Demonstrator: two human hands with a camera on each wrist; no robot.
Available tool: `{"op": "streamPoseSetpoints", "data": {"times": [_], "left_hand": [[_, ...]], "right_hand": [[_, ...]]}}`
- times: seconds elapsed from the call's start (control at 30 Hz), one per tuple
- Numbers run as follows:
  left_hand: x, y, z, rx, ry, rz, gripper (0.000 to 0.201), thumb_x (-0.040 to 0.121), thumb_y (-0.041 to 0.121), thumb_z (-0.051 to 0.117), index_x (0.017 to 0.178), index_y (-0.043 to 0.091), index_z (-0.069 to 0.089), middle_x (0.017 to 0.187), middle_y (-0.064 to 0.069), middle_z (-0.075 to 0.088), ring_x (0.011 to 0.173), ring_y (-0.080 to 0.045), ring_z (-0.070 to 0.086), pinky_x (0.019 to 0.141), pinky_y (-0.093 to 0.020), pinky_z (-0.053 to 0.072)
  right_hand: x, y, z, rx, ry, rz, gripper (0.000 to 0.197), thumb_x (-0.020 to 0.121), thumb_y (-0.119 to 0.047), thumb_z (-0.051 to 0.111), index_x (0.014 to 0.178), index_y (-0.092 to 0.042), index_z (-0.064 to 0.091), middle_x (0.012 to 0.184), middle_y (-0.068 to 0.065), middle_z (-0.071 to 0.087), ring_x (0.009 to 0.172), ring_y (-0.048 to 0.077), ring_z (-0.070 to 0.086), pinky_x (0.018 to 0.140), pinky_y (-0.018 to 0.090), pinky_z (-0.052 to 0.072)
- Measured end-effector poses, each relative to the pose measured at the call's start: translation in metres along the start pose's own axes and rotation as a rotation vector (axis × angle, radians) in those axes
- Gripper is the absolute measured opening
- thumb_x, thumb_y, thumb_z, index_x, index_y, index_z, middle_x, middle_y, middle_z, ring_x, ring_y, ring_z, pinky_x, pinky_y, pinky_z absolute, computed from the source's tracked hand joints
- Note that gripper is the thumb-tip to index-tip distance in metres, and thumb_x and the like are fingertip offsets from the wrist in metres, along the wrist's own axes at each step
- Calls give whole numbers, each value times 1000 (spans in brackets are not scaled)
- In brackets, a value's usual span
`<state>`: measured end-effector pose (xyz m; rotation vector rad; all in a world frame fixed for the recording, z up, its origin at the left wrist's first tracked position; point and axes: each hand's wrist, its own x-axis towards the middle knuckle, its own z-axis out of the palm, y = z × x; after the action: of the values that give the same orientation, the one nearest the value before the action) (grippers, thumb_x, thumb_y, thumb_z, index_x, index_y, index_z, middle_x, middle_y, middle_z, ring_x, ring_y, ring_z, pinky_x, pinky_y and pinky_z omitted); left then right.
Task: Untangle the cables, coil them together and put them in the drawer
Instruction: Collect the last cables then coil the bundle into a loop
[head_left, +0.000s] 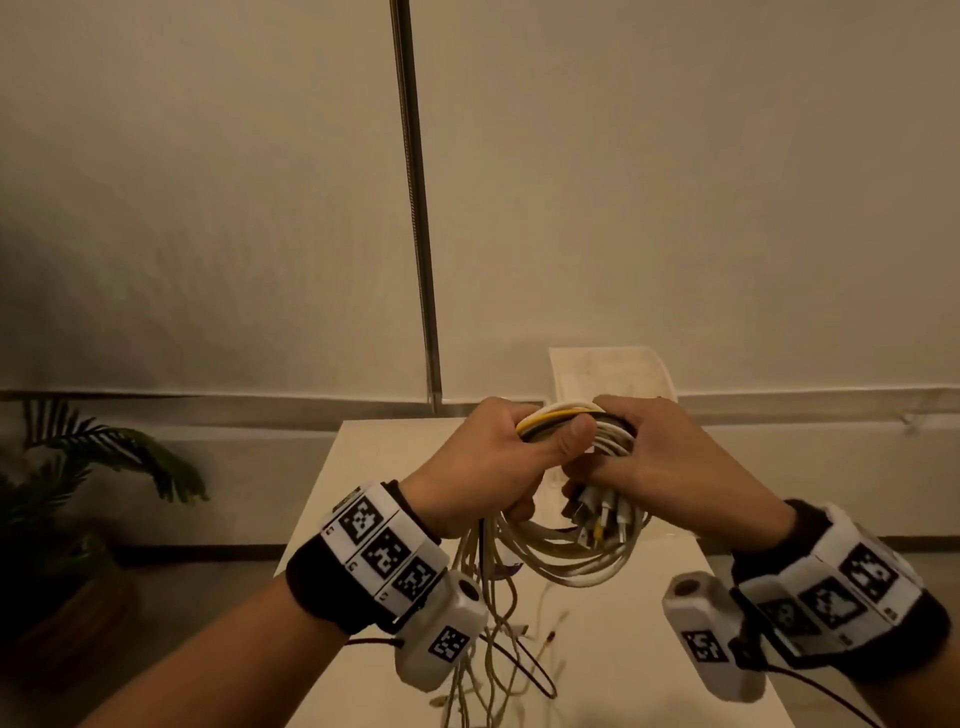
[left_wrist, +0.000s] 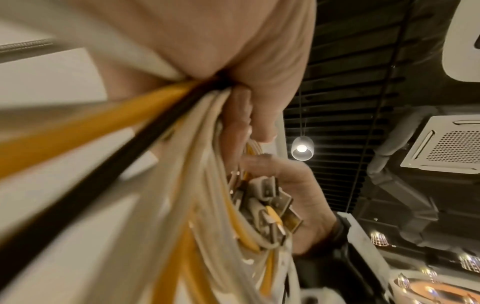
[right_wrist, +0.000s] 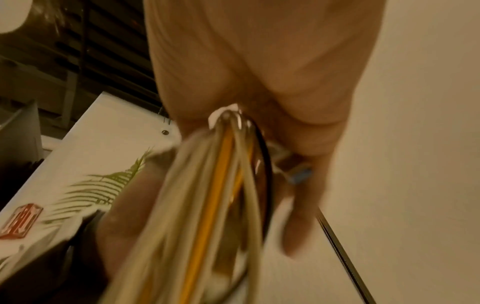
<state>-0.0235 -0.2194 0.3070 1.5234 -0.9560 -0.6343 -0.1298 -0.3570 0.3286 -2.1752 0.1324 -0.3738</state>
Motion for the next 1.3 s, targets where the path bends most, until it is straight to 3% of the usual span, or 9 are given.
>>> {"op": "streamPoseSetpoints", "data": {"times": [0.17, 0.3, 0.4, 0.5, 0.57, 0.7, 0.87, 1.03, 1.3], "left_hand": [[8, 7, -4, 43, -53, -29, 31, 85, 42, 63, 75, 13, 63, 46, 4, 39, 37, -11, 32, 40, -21, 30], [17, 13, -3, 50, 27, 51, 47, 75, 48, 66, 81, 2, 67, 46, 2, 40, 37, -11, 36, 40, -23, 33], [22, 4, -5, -108, 113, 70, 61, 75, 44, 73, 100, -11, 63, 52, 1, 44, 43, -14, 43, 48, -29, 42], [21, -13, -16, -255, 89, 107, 55, 77, 37, 79, 112, -2, 62, 71, 0, 63, 69, -21, 65, 73, -40, 57], [17, -31, -23, -420, -9, 149, 71, 70, 33, 85, 126, 0, 55, 86, -4, 67, 88, -26, 67, 92, -47, 53], [9, -52, -16, -541, 21, 179, 81, 70, 22, 86, 137, 3, 46, 96, -13, 66, 94, -34, 67, 83, -40, 55], [11, -50, -2, -381, 257, 117, 32, 86, 36, 72, 106, 12, 67, 78, -13, 66, 76, -26, 67, 72, -38, 55], [18, -39, 6, -515, 361, 109, 30, 84, 36, 59, 87, 7, 58, 56, -5, 44, 49, -17, 45, 54, -27, 50], [16, -51, 2, -577, 133, 13, 17, 79, 16, 75, 95, 13, 72, 104, -16, 71, 99, -37, 68, 84, -48, 57]], "right_hand": [[21, -9, -14, -407, -137, -83, 35, 75, -20, 74, 106, -26, 58, 85, -8, 69, 73, 7, 67, 68, 31, 58], [23, -5, 2, 117, -21, -45, 33, 77, 12, 59, 101, -11, 59, 77, 14, 70, 59, 31, 71, 54, 41, 59], [26, 0, 3, 393, 189, 13, 27, 80, 12, 60, 100, -5, 57, 60, 17, 65, 46, 35, 63, 48, 44, 54], [34, 6, 2, 583, 261, 80, 30, 81, 16, 56, 104, -1, 53, 50, 14, 55, 41, 27, 55, 46, 36, 50], [38, 10, 2, 643, 303, 98, 29, 82, 16, 56, 104, -1, 52, 48, 10, 54, 39, 25, 54, 41, 30, 47], [43, 19, 11, 801, 389, 146, 26, 85, 13, 54, 102, -7, 53, 48, 10, 51, 37, 23, 52, 39, 30, 48], [42, 28, 27, 770, 485, 101, 25, 86, 12, 54, 103, -6, 52, 57, 14, 53, 41, 25, 52, 46, 34, 50], [36, 31, 37, 787, 493, 76, 23, 87, 5, 60, 106, -7, 57, 50, 12, 55, 42, 24, 56, 48, 35, 54], [38, 37, 39, 836, 629, 117, 22, 85, 5, 63, 102, -8, 57, 54, 6, 58, 44, 20, 56, 48, 31, 51]]}}
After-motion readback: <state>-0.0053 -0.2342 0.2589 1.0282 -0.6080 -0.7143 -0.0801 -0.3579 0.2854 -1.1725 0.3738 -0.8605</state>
